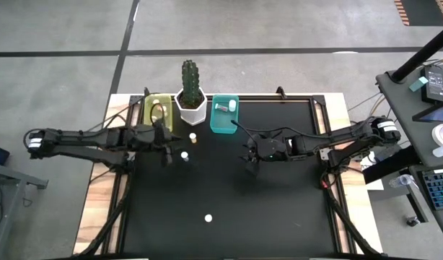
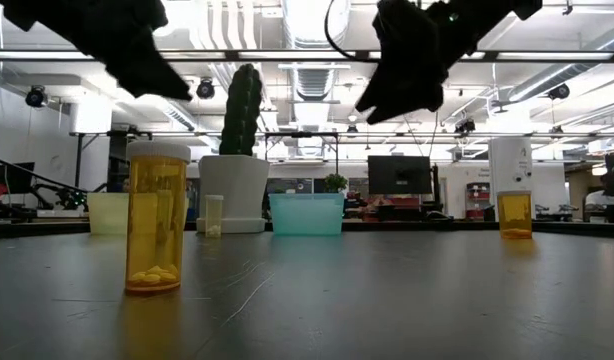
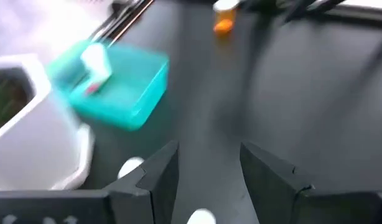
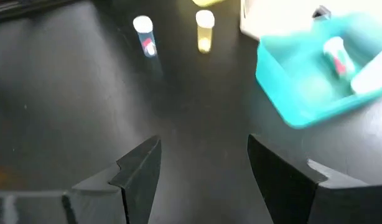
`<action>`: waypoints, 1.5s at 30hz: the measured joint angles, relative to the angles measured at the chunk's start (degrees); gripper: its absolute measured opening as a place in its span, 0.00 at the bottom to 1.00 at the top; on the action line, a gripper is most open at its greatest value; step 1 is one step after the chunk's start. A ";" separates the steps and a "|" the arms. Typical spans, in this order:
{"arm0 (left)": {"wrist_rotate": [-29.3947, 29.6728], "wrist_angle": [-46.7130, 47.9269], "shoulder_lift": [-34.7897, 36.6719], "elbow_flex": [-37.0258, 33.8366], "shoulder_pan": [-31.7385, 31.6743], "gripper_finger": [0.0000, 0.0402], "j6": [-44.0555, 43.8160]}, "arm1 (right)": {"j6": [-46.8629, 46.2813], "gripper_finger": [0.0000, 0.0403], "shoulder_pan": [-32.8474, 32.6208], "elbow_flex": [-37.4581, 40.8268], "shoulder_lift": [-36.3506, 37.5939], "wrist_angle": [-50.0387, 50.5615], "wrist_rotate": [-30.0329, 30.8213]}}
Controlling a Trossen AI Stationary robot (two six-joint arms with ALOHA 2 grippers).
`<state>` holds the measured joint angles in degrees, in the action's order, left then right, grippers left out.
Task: Pick and place medicine bottles into bin by pill shape (circle, oval)
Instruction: Put the big orange capsule bottle into the blue bin
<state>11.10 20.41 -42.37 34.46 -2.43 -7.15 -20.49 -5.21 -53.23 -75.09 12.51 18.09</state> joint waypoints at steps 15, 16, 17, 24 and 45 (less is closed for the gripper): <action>-11.27 -20.79 0.33 -2.65 0.63 0.38 20.27 | -24.03 0.57 6.04 -0.70 3.67 23.66 1.16; -11.27 -20.91 0.35 -2.65 0.65 0.38 20.90 | -25.36 0.57 6.82 -0.71 4.10 25.66 1.94; -11.26 -21.05 0.37 -2.65 0.63 0.38 21.06 | -26.48 0.58 7.62 -0.70 4.57 27.60 2.65; -11.27 -21.09 0.41 -2.65 0.63 0.38 21.32 | -32.21 0.69 13.20 -0.70 7.02 39.55 5.90; -9.91 -21.01 5.61 -5.16 0.56 0.38 24.47 | -41.42 0.81 16.79 5.77 7.08 48.07 5.46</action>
<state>1.19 -0.60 -36.77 29.29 -1.87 17.32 -61.91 11.57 -47.46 -68.01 60.58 23.55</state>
